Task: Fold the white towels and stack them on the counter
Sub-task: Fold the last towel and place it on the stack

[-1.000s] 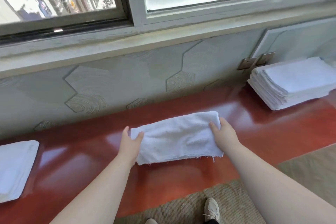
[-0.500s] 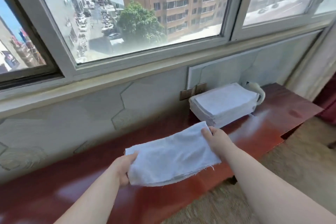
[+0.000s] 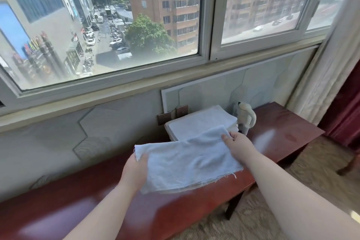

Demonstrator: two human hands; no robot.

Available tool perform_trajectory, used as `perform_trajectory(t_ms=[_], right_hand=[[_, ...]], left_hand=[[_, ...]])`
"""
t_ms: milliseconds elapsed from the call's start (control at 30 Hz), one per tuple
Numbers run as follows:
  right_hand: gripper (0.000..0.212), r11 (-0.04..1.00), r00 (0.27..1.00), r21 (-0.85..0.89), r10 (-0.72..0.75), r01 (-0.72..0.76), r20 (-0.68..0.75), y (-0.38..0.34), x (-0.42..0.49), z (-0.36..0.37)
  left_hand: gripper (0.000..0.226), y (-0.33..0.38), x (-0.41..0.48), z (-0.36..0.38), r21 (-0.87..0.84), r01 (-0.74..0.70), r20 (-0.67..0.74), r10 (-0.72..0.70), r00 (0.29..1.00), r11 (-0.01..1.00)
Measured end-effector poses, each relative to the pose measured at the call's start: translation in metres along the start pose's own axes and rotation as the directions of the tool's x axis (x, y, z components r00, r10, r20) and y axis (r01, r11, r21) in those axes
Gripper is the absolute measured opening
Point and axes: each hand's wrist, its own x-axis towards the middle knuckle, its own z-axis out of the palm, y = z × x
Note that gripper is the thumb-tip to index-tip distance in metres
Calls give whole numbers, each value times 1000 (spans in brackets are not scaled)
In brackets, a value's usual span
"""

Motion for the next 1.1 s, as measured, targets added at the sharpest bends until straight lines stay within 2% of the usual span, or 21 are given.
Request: perform_trajectory(t_ms=[133, 233, 400, 533, 633, 733, 967, 1100], right_hand=[[39, 1000, 1000, 5, -14, 14, -9, 4, 33, -20], [32, 1000, 1000, 20, -8, 8, 0, 8, 61, -32], [29, 999, 1000, 46, -8, 9, -26, 0, 117, -61], [24, 1000, 1000, 27, -2, 3, -19, -2, 155, -69], [28, 997, 999, -77, -18, 15, -37, 3, 184, -64], [32, 986, 999, -164, -15, 7, -46, 14, 210, -53], [34, 982, 1000, -191, 17, -15, 11, 35, 267, -48], [35, 968, 1000, -249, -29, 28, -1, 26, 311, -48]], left_hand=[[18, 19, 28, 29, -94, 40, 79, -33, 996, 995], [19, 23, 50, 54, -138, 69, 138, -50, 989, 988], [20, 41, 90, 94, -179, 108, 154, -81, 985, 978], [18, 50, 117, 114, -139, 148, 111, -133, 985, 979], [25, 52, 139, 121, -35, 198, 117, -192, 974, 980], [30, 47, 161, 128, -22, 254, 123, -249, 961, 967], [20, 38, 173, 149, -157, 241, 41, -238, 971, 958], [21, 51, 188, 161, -102, 180, -67, -187, 980, 978]])
